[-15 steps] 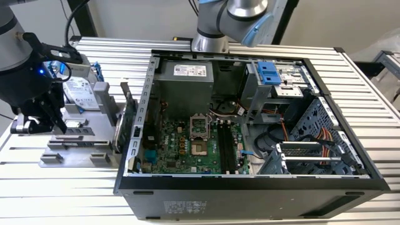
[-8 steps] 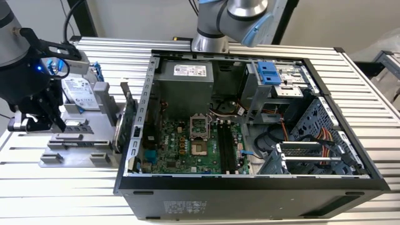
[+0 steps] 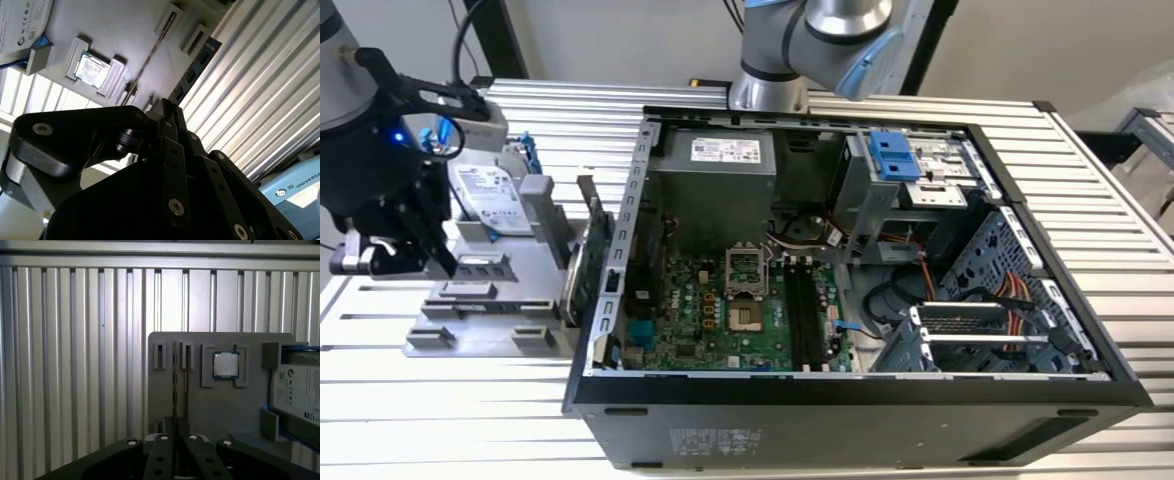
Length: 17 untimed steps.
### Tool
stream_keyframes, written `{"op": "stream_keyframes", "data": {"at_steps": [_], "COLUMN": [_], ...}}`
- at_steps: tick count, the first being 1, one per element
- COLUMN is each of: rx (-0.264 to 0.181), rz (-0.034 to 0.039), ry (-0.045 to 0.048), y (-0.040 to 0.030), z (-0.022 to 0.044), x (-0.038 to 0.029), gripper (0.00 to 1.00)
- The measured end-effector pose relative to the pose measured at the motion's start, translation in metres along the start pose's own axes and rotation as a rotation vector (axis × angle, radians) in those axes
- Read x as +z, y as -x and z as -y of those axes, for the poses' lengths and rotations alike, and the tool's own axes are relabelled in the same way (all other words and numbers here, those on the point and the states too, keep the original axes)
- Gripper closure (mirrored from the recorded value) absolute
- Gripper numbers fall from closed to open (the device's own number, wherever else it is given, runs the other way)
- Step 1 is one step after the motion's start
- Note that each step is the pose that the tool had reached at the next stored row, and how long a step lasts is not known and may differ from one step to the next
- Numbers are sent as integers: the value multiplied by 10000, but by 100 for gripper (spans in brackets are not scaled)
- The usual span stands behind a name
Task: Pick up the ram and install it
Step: 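Pick up the ram and move it above insertion slot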
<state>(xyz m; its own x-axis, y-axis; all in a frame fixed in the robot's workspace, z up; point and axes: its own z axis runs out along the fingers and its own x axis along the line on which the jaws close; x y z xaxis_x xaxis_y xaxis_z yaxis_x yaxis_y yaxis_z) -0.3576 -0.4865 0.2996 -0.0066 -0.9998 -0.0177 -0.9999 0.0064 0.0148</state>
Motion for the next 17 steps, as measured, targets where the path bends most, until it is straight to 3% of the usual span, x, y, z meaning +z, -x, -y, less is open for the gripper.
{"op": "stream_keyframes", "data": {"at_steps": [17], "rx": [2], "rz": [0], "ry": [0], "y": [3], "z": [-3], "x": [-109], "gripper": [100]}}
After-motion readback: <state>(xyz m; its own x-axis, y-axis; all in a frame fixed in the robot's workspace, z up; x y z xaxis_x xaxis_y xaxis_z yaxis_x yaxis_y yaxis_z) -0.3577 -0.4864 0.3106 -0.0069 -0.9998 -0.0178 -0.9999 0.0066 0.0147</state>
